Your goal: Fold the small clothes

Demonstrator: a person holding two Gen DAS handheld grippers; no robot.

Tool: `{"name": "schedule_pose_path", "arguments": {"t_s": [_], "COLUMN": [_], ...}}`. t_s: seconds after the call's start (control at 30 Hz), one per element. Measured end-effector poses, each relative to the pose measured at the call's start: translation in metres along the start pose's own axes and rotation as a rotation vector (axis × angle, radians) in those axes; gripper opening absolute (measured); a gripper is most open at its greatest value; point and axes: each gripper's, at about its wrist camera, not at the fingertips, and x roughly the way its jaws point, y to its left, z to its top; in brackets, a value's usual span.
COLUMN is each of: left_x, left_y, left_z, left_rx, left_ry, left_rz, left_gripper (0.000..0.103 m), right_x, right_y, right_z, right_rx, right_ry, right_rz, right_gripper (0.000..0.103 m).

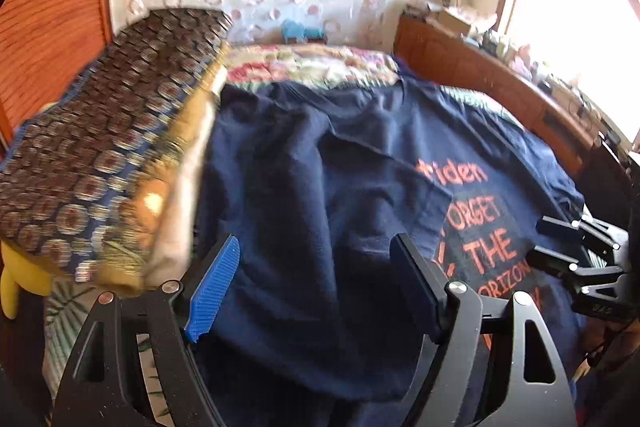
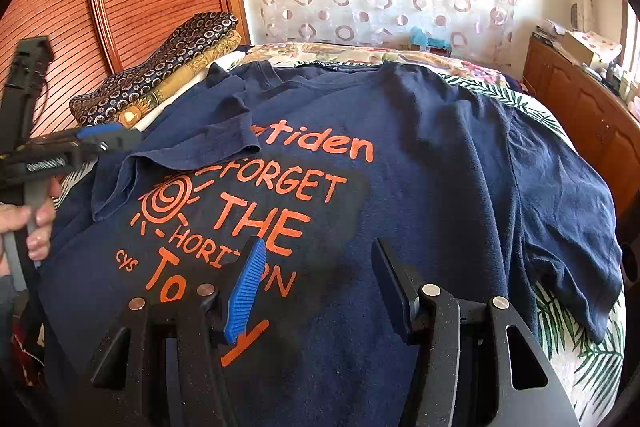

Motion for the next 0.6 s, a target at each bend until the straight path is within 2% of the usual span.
{"name": "schedule_pose_path", "arguments": {"t_s": [0.13,0.3,0.43,0.6], "left_x": [0.02,0.027,0.03,0.031], "left_y": [-0.006,-0.018,-0.023,-0.023], "left_z": [-0.004,-0.006,-0.006,-0.005], "left_rx": [0.018,0.085,0.104,0.105], "left_ry": [0.07,0.094,0.105,0.105], "left_rz": [0.002,0.049,0.052,0.051], "left_gripper": [0.078,0.083,0.088,0.088], "right_x": [-0.001,-0.009,-0.023,-0.052], "right_y": [-0.002,-0.013,-0.036,-0.099], "right_z": [0.0,0.0,-0.003,-0.003], "right_rx": [0.009,0.039,0.042,0.083], "right_ry": [0.001,-0.017,-0.039,-0.077], "right_rz": [0.003,0.009,-0.072,-0.19], "right_gripper": [0.057,0.057,0.057,0.057]}}
